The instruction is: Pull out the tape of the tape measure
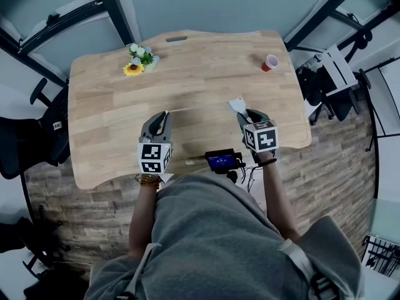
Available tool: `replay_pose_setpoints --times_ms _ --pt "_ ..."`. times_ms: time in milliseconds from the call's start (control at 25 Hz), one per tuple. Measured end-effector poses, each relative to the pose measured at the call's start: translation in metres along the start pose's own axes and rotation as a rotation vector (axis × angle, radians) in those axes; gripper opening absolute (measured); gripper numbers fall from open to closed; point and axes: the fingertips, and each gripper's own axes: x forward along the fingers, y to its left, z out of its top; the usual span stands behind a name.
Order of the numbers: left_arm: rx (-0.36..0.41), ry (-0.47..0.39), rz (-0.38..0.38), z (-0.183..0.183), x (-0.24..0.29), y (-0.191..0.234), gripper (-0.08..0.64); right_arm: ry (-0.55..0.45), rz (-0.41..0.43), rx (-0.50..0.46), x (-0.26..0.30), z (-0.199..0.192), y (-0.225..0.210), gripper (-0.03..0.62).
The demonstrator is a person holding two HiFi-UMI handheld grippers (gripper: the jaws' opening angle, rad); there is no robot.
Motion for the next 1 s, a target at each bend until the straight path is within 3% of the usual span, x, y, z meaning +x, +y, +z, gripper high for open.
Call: replay_pose_setpoints --times_ms 800,1000 --pt "-0.036 0.023 0.067 -0.011 -0.006 0.022 0.037 0.013 -0.025 -0.001 0.001 -0.004 -0.010 0.132" --pt "-0.056 0.028 0.122 -0.013 -0.009 0.039 0.037 0.014 -0.052 -0.011 0.000 -0.004 -0.017 0.132"
